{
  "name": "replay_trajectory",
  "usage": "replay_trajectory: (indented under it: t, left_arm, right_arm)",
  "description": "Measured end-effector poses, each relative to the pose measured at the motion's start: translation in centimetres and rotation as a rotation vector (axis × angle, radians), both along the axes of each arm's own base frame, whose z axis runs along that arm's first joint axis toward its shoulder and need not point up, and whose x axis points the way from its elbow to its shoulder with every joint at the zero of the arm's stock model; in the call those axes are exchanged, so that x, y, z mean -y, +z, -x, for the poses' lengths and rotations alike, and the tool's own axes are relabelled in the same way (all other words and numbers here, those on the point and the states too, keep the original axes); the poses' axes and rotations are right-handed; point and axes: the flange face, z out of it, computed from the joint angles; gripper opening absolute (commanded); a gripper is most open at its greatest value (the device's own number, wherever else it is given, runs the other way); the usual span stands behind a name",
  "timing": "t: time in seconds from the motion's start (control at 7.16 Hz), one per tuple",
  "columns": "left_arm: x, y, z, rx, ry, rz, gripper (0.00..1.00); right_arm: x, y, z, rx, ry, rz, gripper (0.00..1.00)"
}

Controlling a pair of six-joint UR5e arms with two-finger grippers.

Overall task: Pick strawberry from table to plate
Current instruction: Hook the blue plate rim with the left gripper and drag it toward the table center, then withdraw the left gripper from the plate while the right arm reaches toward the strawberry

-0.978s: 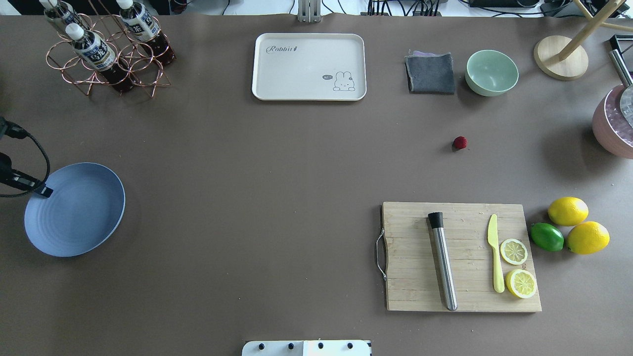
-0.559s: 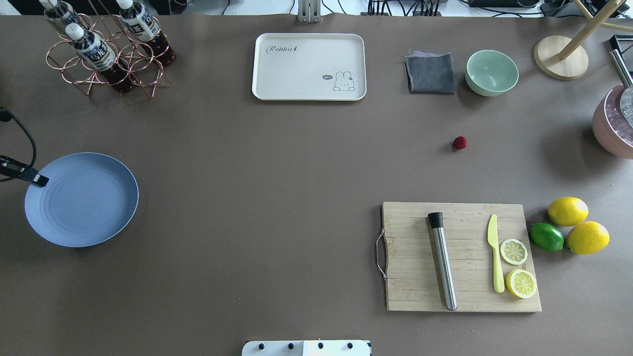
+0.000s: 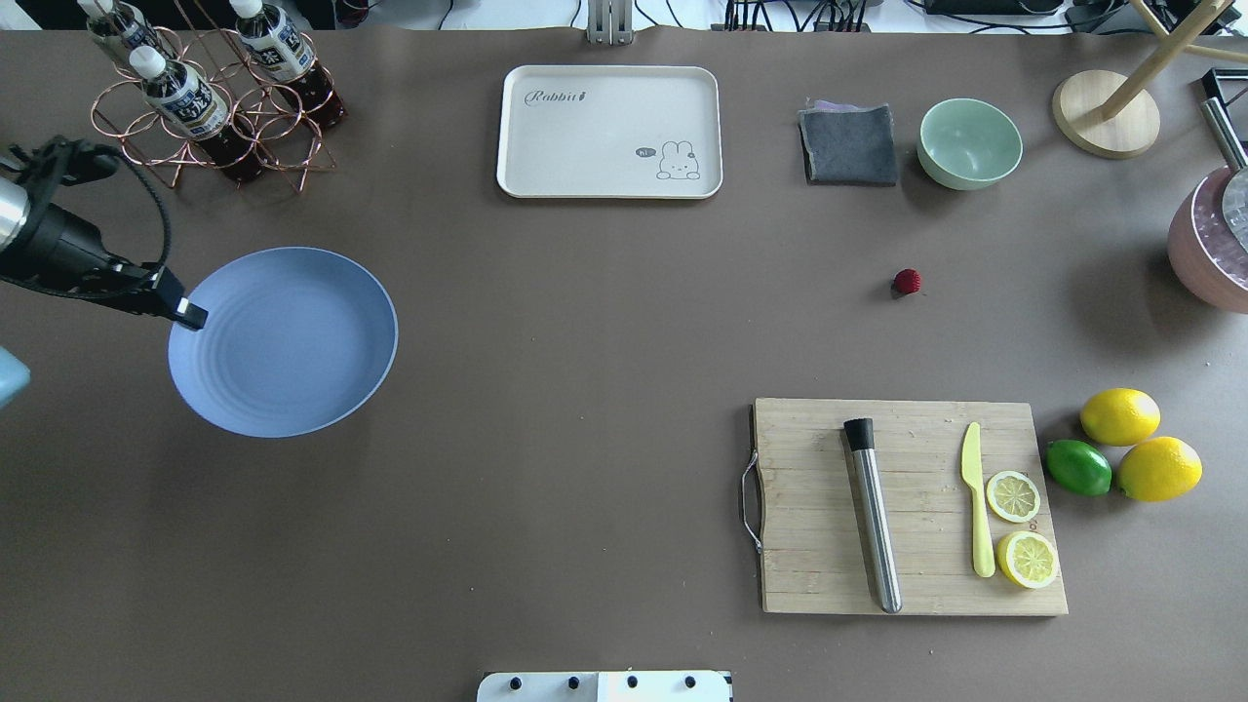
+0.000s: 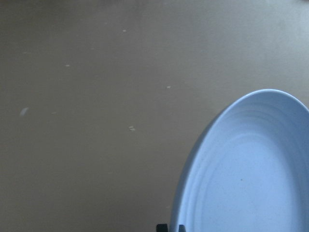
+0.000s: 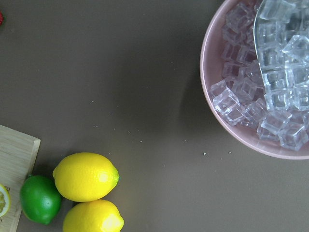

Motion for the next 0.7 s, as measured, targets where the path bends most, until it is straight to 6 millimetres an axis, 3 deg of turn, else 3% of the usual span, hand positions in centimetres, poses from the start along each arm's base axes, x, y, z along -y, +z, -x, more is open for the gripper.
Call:
replay_trajectory:
  t: [0.28, 0.42, 0.7]
  left_arm:
    - [-1.1, -7.8, -9.7, -0.027, 0.018, 0.031, 0.0]
    - [-2.2, -10.6, -14.3, -0.027, 0.005, 0.039, 0.0]
    - [-3.5, -13.3, -20.8, -0.014, -0.031, 0.053, 0.0]
  right_arm:
    - [0.0, 0.0, 0.0, 0.0, 0.0, 0.0, 1.0]
    - [0.0, 0.1, 0.0, 0.0, 0.0, 0.002, 1.0]
    - [0.0, 0.1, 0.0, 0.0, 0.0, 0.004, 1.0]
